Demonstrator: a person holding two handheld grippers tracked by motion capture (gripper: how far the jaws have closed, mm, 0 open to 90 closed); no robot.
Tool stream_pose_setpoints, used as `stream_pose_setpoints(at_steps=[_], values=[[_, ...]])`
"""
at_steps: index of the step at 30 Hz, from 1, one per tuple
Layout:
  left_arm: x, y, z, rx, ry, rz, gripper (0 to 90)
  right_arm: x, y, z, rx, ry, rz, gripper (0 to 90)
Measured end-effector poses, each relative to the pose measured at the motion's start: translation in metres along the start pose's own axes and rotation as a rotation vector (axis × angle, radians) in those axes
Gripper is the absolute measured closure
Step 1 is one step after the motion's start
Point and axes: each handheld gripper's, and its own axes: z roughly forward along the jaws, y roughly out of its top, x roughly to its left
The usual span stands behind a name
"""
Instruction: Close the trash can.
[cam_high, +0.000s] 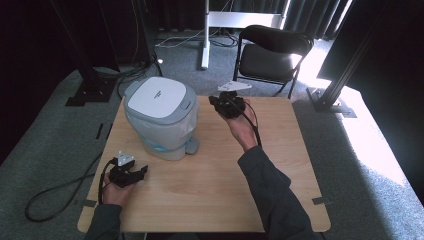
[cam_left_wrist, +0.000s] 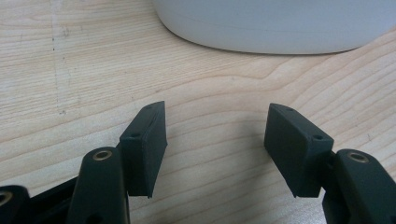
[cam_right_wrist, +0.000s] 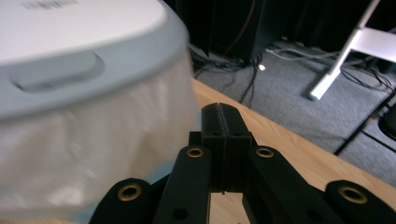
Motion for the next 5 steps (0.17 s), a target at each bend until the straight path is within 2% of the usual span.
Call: stream_pose_setpoints(at_steps=[4, 5], values=[[0.000, 0.000, 0.000, 0.003, 0.002, 0.004, 39.2, -0.019, -0.015, -0.006, 0.033, -0.032, 0.004, 89.8], [0.000, 0.000, 0.000, 0.002, 0.001, 0.001, 39.3, -0.025, -0.020, -0.008, 0.043, -0.037, 0.006, 84.8]])
